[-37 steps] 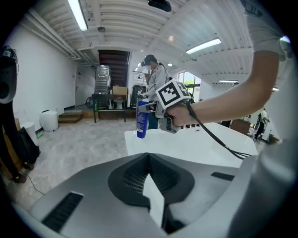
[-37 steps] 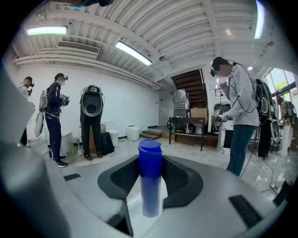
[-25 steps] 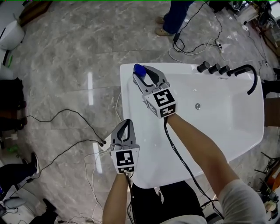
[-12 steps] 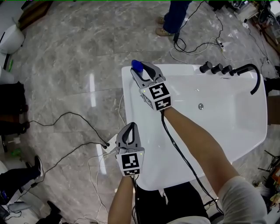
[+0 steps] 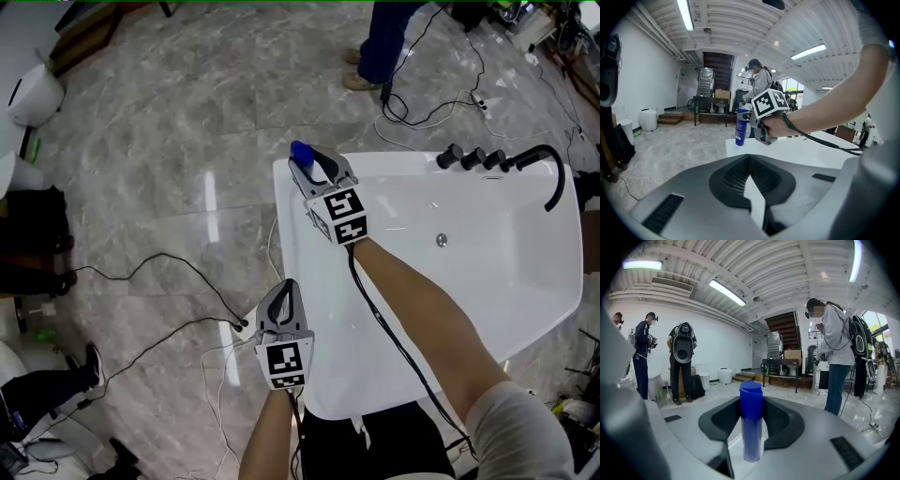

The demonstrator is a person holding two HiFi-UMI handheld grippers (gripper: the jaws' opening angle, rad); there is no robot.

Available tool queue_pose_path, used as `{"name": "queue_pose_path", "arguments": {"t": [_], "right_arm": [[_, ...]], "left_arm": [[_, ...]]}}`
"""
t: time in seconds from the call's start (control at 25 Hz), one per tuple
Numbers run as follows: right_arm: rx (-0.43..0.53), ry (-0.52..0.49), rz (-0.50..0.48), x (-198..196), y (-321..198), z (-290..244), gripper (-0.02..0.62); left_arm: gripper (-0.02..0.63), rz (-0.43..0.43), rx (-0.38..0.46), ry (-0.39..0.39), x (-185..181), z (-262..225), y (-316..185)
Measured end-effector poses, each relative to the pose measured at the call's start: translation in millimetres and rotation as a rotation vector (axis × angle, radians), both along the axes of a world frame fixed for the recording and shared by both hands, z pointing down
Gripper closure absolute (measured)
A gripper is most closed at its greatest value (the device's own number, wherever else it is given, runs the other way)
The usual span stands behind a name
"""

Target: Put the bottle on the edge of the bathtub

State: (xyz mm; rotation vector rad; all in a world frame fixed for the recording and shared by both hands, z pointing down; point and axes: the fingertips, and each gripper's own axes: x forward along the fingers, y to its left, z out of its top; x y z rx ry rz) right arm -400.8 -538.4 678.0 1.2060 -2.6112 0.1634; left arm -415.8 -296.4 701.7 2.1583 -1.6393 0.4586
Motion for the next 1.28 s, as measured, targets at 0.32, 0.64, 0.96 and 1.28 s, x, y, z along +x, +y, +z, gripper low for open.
{"name": "queue_pose_path", "arguments": {"t": [0.32,0.64,0.96,1.28], "right_arm": [[0.017,-0.026,-0.003,-12,-13,-4,0.440],[0.043,-0.015,-0.013,-18,-12,0,0.440],[0.009,0.033,-0.016,-20,-10,2,0.439],[0.002,0.031,-0.006,-17,-14,3,0.439]], "left_arm": [[0.595,-0.006,-0.024,-0.002,-6,5,5],[0.595,-0.017,-0.027,0.006,-10,8,7],[0.595,-0.046,-0.031,0.017,-18,9,10],[0.595,-0.032,-0.034,0.017,-11,10,9]]}}
